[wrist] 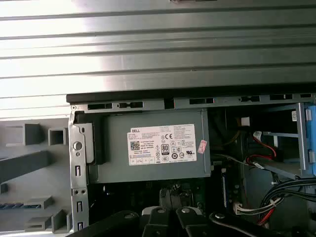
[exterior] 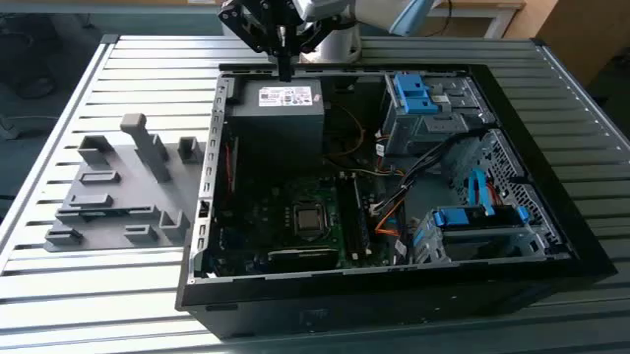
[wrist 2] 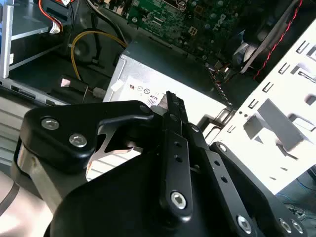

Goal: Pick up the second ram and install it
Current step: 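Reach for the second ram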

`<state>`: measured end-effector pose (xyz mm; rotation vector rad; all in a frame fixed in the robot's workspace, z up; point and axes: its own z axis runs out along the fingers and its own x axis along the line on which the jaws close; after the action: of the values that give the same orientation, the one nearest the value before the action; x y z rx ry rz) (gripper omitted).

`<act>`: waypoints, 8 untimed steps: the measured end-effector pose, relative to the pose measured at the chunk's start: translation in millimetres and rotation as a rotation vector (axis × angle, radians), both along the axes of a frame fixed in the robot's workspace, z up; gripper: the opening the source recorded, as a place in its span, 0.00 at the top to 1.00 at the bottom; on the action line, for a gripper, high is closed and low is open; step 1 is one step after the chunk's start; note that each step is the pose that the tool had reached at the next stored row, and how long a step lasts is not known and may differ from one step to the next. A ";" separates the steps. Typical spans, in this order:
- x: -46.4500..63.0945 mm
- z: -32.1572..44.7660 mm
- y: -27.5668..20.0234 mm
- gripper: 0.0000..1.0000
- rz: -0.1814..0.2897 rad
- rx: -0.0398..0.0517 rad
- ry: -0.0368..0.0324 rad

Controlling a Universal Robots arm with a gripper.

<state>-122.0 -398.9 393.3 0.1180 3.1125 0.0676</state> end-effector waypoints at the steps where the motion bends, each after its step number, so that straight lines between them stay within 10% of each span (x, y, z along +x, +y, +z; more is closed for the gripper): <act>1: 0.0 0.0 0.0 0.89 0.000 0.0000 0.0000; 8: -1.0 0.0 0.0 0.89 0.000 0.0000 0.0000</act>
<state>-122.9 -398.9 393.3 0.1180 3.1125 0.0676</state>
